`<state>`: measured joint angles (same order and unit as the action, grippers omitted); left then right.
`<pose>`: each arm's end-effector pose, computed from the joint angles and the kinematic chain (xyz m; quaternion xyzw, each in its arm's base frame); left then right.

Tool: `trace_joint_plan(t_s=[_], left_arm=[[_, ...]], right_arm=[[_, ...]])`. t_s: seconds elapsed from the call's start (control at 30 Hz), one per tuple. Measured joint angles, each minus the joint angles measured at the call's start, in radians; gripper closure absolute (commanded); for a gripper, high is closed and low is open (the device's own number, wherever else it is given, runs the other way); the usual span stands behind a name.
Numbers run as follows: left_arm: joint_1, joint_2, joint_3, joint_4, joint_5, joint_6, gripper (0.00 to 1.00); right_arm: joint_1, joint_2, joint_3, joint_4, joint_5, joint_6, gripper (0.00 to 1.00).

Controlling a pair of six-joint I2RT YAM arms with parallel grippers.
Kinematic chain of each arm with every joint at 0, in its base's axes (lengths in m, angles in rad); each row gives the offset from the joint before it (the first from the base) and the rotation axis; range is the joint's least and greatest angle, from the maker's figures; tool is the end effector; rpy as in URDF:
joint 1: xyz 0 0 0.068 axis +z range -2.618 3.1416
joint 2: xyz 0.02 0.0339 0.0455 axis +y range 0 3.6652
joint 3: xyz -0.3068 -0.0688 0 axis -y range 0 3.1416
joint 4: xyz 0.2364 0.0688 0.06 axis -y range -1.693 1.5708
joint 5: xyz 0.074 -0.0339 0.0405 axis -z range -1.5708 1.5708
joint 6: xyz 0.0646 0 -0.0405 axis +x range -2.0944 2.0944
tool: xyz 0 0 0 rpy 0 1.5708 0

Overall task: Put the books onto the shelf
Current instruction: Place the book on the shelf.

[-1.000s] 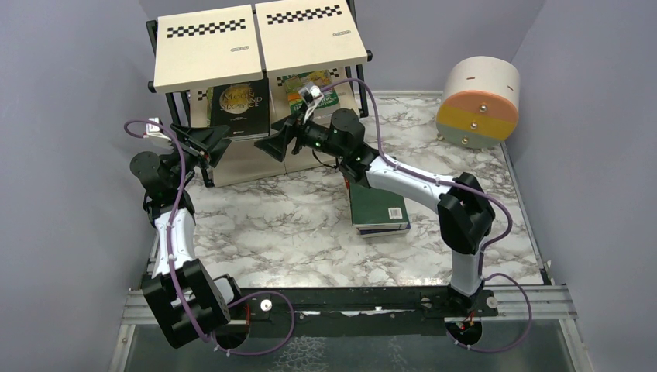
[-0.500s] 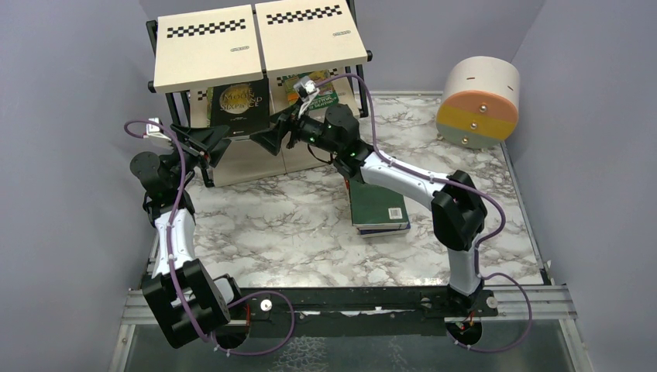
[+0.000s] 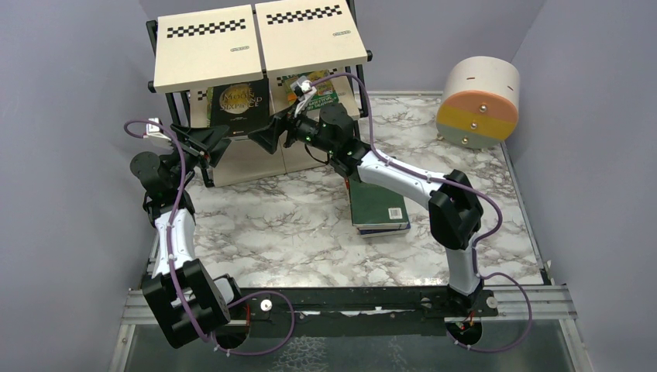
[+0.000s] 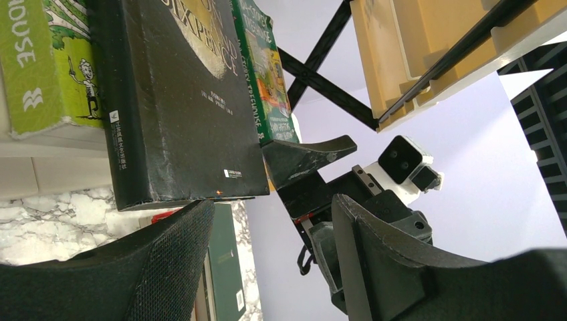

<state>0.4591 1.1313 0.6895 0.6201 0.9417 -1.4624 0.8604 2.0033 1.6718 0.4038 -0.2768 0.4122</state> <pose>0.2374 0.0591 0.3642 -0.2691 0.6127 -0.5839 0.4596 0.3306 0.4114 0.3817 -0.2484 0.6353 0.5065 0.5274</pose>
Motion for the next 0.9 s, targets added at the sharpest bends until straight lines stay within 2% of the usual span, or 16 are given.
trace_joint_plan(t_s=[0.43, 0.9], left_arm=[[0.000, 0.000, 0.000, 0.000, 0.000, 0.000, 0.43], [0.000, 0.000, -0.003, 0.001, -0.001, 0.000, 0.43]], right_arm=[[0.005, 0.001, 0.006, -0.047, 0.082, 0.000, 0.08], [0.005, 0.050, 0.088, -0.074, 0.081, -0.001, 0.08]])
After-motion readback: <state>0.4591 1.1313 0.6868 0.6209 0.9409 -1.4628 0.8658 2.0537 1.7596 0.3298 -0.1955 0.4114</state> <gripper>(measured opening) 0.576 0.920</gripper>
